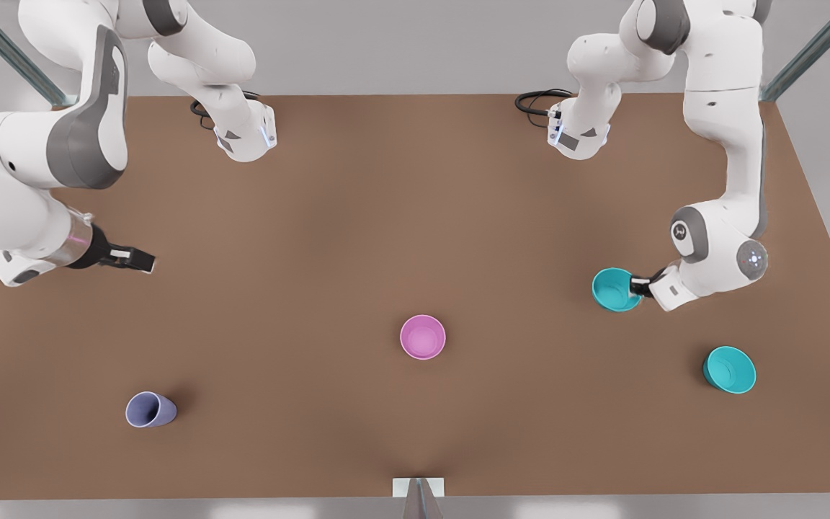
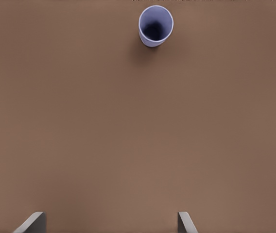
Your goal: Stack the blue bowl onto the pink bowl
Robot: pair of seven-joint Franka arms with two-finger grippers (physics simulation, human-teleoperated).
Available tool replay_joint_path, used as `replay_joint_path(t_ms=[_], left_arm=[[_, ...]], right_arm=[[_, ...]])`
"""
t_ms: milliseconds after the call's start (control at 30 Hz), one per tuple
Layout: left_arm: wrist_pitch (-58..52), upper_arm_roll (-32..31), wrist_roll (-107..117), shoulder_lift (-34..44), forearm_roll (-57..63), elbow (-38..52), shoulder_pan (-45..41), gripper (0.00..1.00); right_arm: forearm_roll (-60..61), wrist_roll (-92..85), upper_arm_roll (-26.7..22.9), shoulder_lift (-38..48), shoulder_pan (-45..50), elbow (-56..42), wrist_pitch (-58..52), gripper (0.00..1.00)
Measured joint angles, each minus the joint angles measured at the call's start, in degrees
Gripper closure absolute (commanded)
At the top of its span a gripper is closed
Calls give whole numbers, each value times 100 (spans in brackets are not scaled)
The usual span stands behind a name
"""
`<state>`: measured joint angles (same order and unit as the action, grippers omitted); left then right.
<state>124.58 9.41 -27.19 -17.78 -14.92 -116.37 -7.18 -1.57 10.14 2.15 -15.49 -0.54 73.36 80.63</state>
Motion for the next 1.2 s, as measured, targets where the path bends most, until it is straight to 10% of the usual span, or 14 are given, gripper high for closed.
replay_joint_path(t_ms=[500, 1200], left_arm=[[-1034, -763, 3673, -3037, -41, 4897, -2203, 79], [-700, -914, 6321, -3449, -72, 5179, -2481, 79]], right_arm=[[-122, -723, -13, -172, -122, -240, 44, 0], [-135, -1100, -4, -199, -122, -240, 51, 0]])
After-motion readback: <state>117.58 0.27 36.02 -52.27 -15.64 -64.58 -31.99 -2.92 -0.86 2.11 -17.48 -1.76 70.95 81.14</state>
